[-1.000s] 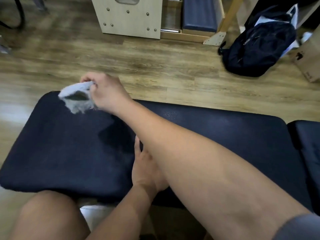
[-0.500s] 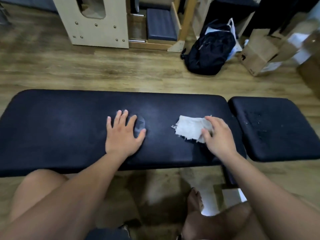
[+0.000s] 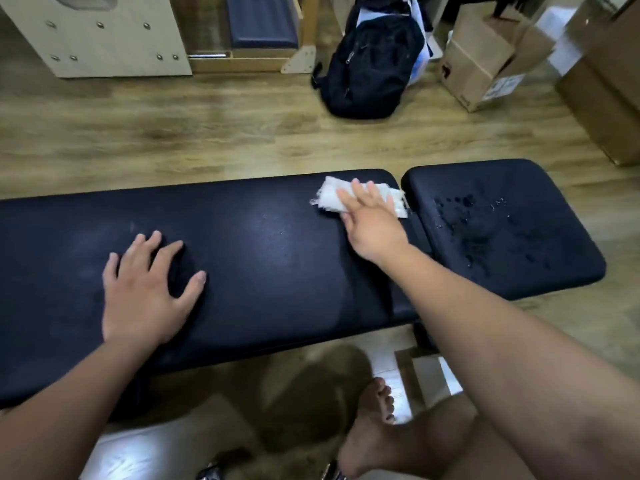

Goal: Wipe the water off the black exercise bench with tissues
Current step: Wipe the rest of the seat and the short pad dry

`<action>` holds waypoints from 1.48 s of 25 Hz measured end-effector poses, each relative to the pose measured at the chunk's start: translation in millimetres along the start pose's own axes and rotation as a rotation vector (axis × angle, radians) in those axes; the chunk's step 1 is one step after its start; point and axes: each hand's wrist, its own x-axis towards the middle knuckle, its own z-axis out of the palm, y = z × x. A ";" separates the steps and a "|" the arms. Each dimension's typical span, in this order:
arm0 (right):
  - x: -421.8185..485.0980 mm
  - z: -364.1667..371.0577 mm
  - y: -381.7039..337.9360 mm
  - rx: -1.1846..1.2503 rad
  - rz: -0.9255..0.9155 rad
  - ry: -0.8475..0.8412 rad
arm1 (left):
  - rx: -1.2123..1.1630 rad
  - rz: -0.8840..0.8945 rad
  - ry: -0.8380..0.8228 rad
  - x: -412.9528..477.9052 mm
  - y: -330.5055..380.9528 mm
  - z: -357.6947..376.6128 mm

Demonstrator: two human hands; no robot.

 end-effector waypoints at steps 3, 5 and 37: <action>-29.6 5.5 33.0 0.108 0.062 0.094 | -0.025 0.010 0.019 3.8 0.3 -4.6; -80.0 11.9 19.9 0.153 0.027 0.163 | -0.020 -0.003 0.019 3.7 2.7 -5.4; -164.6 23.2 47.1 0.238 -0.029 0.201 | 0.009 0.147 -0.474 -22.1 238.0 -13.6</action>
